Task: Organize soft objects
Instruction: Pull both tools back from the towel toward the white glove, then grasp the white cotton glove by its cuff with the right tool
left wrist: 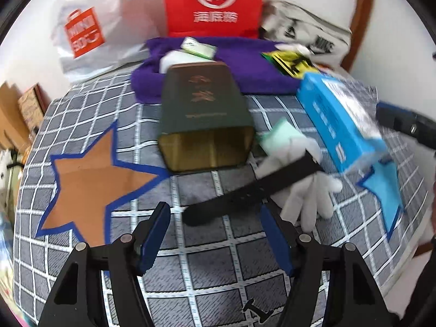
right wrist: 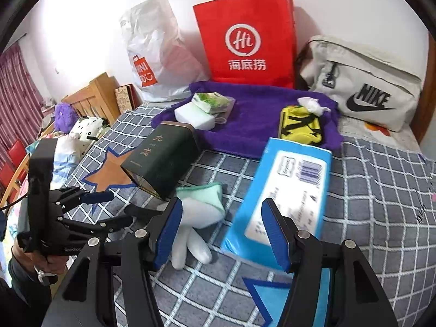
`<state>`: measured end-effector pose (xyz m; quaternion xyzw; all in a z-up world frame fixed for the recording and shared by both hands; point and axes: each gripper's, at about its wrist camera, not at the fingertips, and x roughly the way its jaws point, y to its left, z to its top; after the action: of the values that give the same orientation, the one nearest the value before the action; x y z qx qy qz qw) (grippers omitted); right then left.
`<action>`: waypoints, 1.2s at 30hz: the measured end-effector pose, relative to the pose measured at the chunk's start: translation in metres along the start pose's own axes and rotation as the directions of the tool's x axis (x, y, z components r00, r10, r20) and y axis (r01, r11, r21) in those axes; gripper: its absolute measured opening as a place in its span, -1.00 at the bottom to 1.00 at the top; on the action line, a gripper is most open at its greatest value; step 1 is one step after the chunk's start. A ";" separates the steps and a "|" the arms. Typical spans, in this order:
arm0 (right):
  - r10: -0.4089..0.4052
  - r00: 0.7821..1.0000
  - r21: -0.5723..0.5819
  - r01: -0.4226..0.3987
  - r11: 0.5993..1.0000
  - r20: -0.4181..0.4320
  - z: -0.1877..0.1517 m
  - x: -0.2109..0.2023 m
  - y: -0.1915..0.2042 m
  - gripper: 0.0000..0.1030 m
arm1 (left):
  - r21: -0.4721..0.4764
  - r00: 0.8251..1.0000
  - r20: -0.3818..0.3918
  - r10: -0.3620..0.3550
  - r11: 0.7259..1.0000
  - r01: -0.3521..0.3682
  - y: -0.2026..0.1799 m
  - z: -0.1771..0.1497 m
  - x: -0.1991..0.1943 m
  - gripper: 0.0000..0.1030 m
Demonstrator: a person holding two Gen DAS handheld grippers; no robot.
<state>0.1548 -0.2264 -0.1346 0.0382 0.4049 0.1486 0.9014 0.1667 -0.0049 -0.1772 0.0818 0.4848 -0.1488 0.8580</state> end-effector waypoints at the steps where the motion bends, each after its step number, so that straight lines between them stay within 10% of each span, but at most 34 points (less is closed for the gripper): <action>1: -0.006 1.000 0.003 0.006 1.000 0.002 -0.003 -0.002 -0.002 0.18 | 0.020 1.000 -0.010 0.010 1.000 -0.010 -0.004 -0.002 0.004 0.30; 8: -0.048 0.999 0.022 0.048 0.999 -0.005 -0.020 -0.007 -0.016 0.18 | 0.112 1.000 -0.002 0.030 0.993 -0.029 -0.021 0.000 0.023 0.06; 18: -0.049 0.998 -0.004 0.049 0.999 -0.034 -0.024 0.001 -0.011 0.18 | 0.137 0.999 0.032 -0.040 0.990 0.035 -0.022 0.015 0.020 -0.84; 36: 0.048 0.997 -0.095 -0.055 0.994 -0.067 -0.032 0.013 0.045 0.18 | -0.048 0.989 0.080 -0.123 0.991 0.127 0.018 -0.015 -0.029 -0.92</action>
<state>0.1286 -0.1808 -0.1571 -0.0001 0.4248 0.1925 0.8846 0.1461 0.0212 -0.1598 0.0226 0.4596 -0.1924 0.8667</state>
